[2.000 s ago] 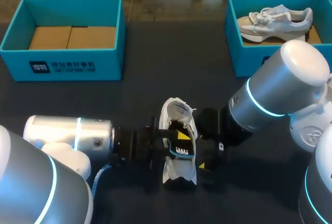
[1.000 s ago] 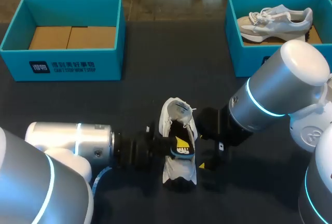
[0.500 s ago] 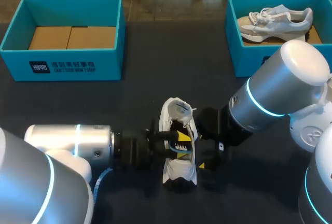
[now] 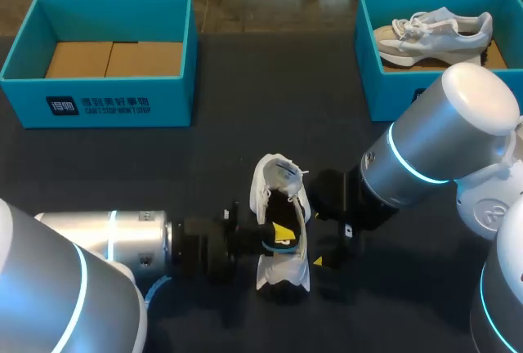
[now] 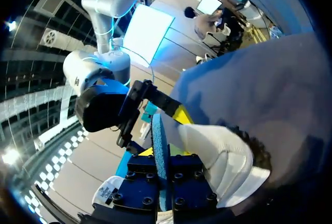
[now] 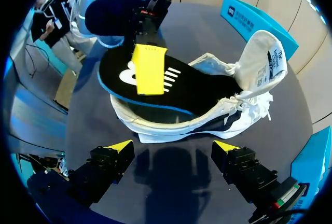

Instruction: Take the shoe out of the shoebox, open the shoe tongue, remove and reinsert the insole, then place the shoe into the shoebox

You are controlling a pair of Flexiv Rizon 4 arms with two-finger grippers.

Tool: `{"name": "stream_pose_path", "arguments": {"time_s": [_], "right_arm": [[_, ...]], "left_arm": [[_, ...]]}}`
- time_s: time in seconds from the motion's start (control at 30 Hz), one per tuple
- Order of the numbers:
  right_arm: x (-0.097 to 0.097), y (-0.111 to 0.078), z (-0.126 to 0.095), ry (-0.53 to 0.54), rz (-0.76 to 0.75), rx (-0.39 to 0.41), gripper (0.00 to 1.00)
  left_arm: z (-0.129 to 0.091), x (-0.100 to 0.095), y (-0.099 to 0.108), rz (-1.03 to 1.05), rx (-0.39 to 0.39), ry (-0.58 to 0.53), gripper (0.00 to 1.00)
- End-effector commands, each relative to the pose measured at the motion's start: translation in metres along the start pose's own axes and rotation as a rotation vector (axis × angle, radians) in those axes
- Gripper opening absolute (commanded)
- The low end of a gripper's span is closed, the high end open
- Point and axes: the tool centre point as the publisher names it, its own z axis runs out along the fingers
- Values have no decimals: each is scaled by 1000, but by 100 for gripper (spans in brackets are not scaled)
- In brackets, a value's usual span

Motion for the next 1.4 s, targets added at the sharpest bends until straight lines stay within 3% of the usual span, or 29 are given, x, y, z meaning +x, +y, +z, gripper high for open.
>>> {"name": "stream_pose_path", "arguments": {"time_s": [0.03, 0.23, 0.43, 0.47, 0.5, 0.6, 0.67, 0.87, 0.93, 0.97, 1.03, 1.4], "right_arm": [[1, 0, 1, -3, 1, 0, 100], [1, 0, 1, -3, 1, 0, 100], [1, 0, 1, -3, 1, 0, 100], [1, 0, 1, -3, 1, 0, 100], [1, 0, 1, -3, 1, 0, 100], [1, 0, 1, -3, 1, 0, 100], [1, 0, 1, -3, 1, 0, 100], [1, 0, 1, -3, 1, 0, 100], [1, 0, 1, -3, 1, 0, 100], [1, 0, 1, -3, 1, 0, 100], [1, 0, 1, -3, 1, 0, 100], [1, 0, 1, -3, 1, 0, 100]], "left_arm": [[22, 6, 16, 33, -16, -16, 0], [26, 4, 27, 42, -52, -17, 0], [14, -2, 20, 13, -62, -15, 0], [10, -4, 18, 9, -61, -14, 8], [7, -5, 16, 9, -61, -13, 26], [-1, -9, 10, -13, -55, -12, 38], [-6, -11, 6, -25, -51, -6, 42], [-20, -16, -8, -26, -43, 18, 38], [-19, -14, -8, -23, -45, 28, 29], [-17, -12, -7, -28, -46, 40, 13], [-14, -11, -4, -28, -48, 46, 0], [11, 7, 29, 20, -93, 108, 0]]}}
